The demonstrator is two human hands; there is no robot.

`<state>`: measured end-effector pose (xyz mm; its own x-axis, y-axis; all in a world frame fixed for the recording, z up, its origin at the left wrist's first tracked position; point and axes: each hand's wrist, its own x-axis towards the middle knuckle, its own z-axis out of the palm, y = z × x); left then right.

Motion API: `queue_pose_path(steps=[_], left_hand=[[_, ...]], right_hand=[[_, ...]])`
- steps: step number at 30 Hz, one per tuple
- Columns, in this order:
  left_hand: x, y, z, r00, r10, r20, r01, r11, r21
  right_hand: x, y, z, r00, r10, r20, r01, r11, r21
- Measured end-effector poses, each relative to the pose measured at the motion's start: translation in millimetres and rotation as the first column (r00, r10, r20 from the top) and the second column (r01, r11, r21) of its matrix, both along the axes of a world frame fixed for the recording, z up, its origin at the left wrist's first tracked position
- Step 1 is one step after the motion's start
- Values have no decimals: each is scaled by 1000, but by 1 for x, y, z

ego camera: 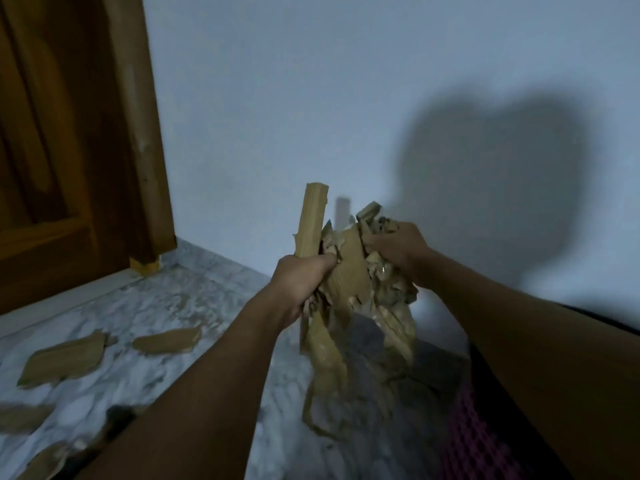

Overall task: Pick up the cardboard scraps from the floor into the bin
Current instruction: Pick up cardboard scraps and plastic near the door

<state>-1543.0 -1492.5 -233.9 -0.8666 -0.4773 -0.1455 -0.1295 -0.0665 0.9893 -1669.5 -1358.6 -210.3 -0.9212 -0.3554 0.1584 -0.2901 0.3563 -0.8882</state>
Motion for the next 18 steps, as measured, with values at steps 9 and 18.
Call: queue_pose_path(steps=[9, 18], left_hand=[[-46, 152, 34, 926, -357, -125, 375, 910, 175], [-71, 278, 28, 758, -648, -69, 639, 719, 273]], right_hand=[[22, 158, 50, 917, -387, -93, 391, 920, 20], [36, 283, 36, 850, -511, -125, 525, 841, 131]])
